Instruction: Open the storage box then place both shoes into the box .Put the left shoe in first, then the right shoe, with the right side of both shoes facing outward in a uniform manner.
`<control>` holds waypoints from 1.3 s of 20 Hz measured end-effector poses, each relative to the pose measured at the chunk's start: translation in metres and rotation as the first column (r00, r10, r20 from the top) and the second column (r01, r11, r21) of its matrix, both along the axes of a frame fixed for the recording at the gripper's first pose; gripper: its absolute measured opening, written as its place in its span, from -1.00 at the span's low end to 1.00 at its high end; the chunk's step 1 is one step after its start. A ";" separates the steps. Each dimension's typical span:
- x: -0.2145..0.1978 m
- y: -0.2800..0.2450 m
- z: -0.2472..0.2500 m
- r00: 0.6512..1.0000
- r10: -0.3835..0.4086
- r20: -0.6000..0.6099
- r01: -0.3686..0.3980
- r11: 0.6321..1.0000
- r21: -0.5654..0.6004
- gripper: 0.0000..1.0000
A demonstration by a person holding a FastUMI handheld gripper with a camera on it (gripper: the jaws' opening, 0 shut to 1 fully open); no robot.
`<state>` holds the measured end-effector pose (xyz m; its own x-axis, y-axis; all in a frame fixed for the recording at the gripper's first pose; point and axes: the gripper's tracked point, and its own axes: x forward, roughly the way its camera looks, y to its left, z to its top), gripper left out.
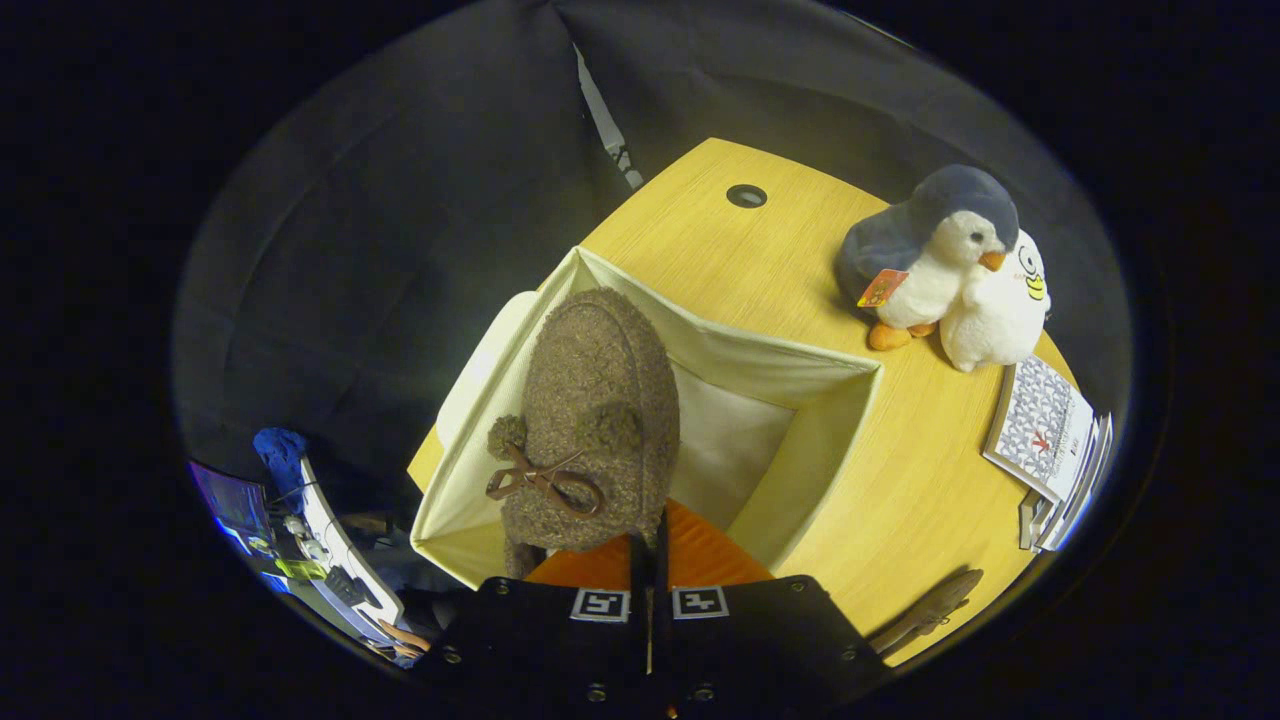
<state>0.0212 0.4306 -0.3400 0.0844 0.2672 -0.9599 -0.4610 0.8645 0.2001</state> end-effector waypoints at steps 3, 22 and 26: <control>0.009 0.002 0.012 0.999 0.003 0.034 -0.004 1.000 0.019 -0.04; 0.000 -0.201 0.111 0.924 -0.371 0.097 0.354 0.923 0.153 0.49; -0.019 -0.267 0.102 0.886 -0.454 0.095 0.441 0.888 0.127 0.49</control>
